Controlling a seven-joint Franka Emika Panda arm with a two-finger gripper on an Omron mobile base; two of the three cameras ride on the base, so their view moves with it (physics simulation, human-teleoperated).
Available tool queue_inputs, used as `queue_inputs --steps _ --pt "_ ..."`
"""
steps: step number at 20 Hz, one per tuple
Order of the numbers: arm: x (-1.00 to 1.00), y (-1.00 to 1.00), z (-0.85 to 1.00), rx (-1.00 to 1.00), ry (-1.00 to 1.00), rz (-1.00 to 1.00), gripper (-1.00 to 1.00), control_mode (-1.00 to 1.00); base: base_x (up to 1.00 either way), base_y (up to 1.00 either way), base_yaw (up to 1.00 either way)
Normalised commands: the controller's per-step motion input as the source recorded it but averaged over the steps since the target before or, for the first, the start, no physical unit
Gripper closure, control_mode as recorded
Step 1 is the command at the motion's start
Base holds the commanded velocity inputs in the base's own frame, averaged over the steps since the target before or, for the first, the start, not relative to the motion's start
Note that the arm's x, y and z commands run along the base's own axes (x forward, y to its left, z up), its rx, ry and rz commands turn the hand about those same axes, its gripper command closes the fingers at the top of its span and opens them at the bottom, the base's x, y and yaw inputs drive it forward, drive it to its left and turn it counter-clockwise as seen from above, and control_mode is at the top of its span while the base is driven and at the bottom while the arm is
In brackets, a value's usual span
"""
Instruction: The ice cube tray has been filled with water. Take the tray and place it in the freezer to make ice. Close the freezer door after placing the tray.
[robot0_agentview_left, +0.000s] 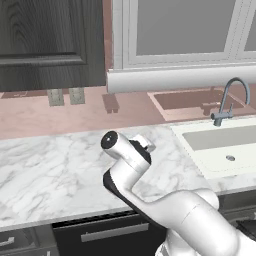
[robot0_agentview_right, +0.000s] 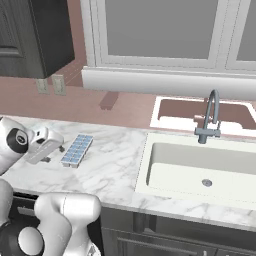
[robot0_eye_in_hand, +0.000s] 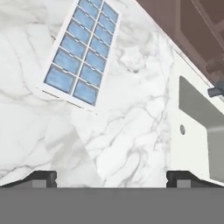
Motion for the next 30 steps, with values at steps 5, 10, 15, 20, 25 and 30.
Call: queue_inputs --steps 5,10,15,20,25,30 --pt "0.16 0.14 -0.36 0.0 0.13 0.07 -1.0 -1.0 0.0 0.0 0.0" --pt "0.01 0.26 -0.33 -0.03 0.05 0.07 -1.0 -1.0 0.0 0.0 0.0" --pt "0.0 0.22 -0.31 -0.08 0.0 0.06 -1.0 -1.0 0.0 0.0 0.0" --pt "0.0 0.01 -0.2 -0.07 0.0 0.04 -1.0 -1.0 0.0 0.0 0.0" --pt "0.09 0.0 -0.17 -0.05 0.0 0.04 -1.0 -1.0 0.0 0.0 0.0" --pt "0.07 -0.02 -0.03 -0.04 0.0 0.04 -1.0 -1.0 0.0 0.0 0.0"
